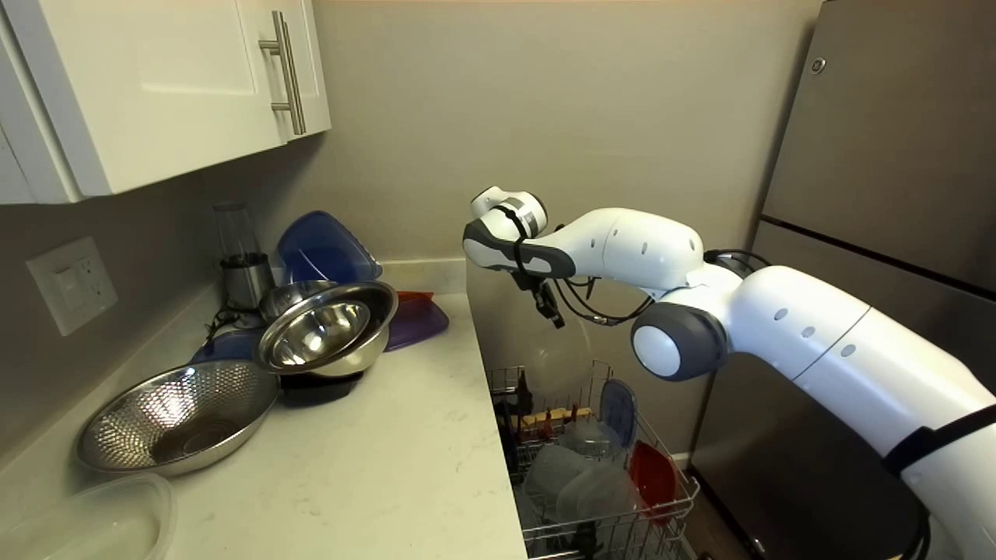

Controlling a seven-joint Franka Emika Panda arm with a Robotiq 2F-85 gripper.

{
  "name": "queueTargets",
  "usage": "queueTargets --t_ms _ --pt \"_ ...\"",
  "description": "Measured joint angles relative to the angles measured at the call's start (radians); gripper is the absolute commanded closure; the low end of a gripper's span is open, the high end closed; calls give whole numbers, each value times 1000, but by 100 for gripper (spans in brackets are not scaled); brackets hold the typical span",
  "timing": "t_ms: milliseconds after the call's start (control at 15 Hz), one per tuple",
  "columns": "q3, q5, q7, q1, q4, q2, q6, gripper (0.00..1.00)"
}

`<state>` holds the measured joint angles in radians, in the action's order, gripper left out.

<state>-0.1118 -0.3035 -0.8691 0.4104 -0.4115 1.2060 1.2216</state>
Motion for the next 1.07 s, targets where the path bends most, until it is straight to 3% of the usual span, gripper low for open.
queueTargets --t_ms 400,1067 --pt "-7 -43 -75 15 -1 72 -3 95" --pt "-28 -76 -79 18 1 213 -16 95"
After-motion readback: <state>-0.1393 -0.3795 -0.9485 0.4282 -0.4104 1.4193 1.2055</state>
